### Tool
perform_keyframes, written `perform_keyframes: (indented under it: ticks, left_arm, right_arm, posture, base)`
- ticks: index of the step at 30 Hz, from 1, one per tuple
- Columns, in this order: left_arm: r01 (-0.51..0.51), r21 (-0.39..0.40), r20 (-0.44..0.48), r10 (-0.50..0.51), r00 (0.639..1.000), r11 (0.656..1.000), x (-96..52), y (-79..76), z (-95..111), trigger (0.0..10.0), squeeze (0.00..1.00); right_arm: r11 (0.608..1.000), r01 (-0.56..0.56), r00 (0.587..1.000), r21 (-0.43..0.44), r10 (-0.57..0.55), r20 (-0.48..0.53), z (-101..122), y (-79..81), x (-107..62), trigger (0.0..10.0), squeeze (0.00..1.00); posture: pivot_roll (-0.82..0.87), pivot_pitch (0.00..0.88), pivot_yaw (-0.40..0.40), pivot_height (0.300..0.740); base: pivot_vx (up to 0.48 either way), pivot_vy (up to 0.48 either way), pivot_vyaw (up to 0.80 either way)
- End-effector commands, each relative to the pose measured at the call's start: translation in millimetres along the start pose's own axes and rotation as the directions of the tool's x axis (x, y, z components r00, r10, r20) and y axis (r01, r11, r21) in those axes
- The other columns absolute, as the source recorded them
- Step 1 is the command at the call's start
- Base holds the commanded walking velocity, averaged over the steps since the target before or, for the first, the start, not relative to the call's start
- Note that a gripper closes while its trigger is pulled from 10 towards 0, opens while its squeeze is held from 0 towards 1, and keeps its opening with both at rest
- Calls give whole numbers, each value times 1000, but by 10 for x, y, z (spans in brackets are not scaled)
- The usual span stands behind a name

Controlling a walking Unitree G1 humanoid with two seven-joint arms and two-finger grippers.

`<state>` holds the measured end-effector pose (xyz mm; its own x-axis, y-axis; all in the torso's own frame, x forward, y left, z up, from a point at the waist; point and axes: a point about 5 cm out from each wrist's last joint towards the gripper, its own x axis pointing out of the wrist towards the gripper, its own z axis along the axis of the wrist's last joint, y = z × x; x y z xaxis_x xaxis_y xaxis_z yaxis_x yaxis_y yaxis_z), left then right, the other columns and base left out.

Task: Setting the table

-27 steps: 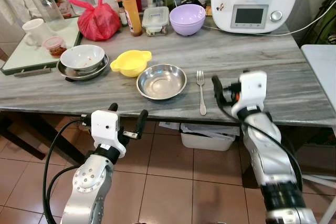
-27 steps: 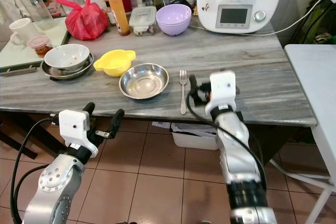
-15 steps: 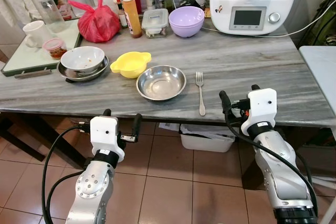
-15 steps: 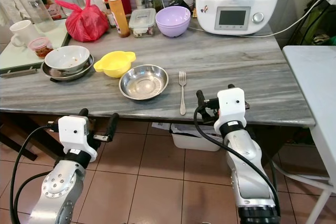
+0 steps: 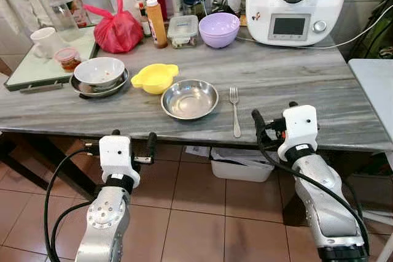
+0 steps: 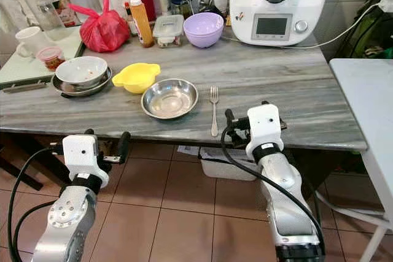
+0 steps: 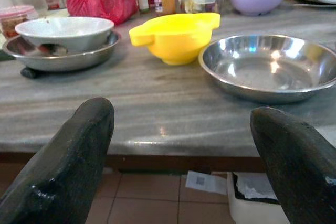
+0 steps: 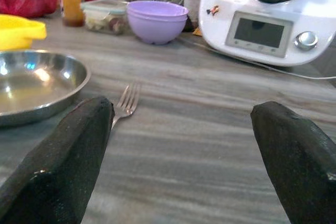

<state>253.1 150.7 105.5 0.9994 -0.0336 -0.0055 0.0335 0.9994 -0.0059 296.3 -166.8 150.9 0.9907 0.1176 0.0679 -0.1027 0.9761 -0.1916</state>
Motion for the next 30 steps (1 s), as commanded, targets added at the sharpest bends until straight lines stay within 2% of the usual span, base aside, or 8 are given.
perform_keyframes:
  ticks: [1, 4, 7, 8, 14, 16, 30]
  left_arm:
    - [-18, 25, -13, 18, 1000, 1000, 3, 42, -14, 10000, 0]
    - [-20, 32, -19, 21, 1000, 999, 11, 42, -16, 10000, 0]
    - [-24, 34, -23, 25, 999, 999, 15, 44, -16, 10000, 0]
    - [-21, 37, -29, 22, 999, 999, 16, 36, -23, 10000, 0]
    - [-12, 40, -32, 13, 999, 999, 15, 23, -25, 10000, 0]
    - [-11, 45, -33, 13, 999, 999, 17, 21, -24, 10000, 0]
    - [-12, 50, -46, 15, 999, 999, 21, 19, -33, 10000, 0]
  right_arm:
    - [999, -6, 1000, 42, 6, -2, 10, 26, 14, 10000, 0]
    - [999, -29, 999, 20, 29, 14, 26, 57, 4, 10000, 0]
    - [998, -34, 999, 52, 34, -8, 3, 87, -12, 10000, 0]
    - [994, -77, 996, 72, 81, -43, -29, 129, -28, 10000, 0]
    - [997, -68, 997, 37, 69, -24, -17, 122, -10, 10000, 0]
    - [995, -75, 997, 65, 76, -26, -24, 132, -5, 10000, 0]
    - [993, -85, 995, 83, 89, -47, -31, 147, 20, 10000, 0]
  posture:
    - [-111, 44, 92, 740]
    - [-111, 45, 94, 740]
    - [-110, 48, 97, 740]
    - [-111, 49, 98, 740]
    - [-109, 51, 101, 740]
    - [-110, 51, 102, 740]
    - [-108, 55, 104, 740]
  base:
    - [0, 0, 0]
    - [0, 0, 0]
    - [0, 0, 0]
    - [0, 0, 0]
    - [0, 0, 0]
    - [0, 0, 0]
    - [-271, 0, 0]
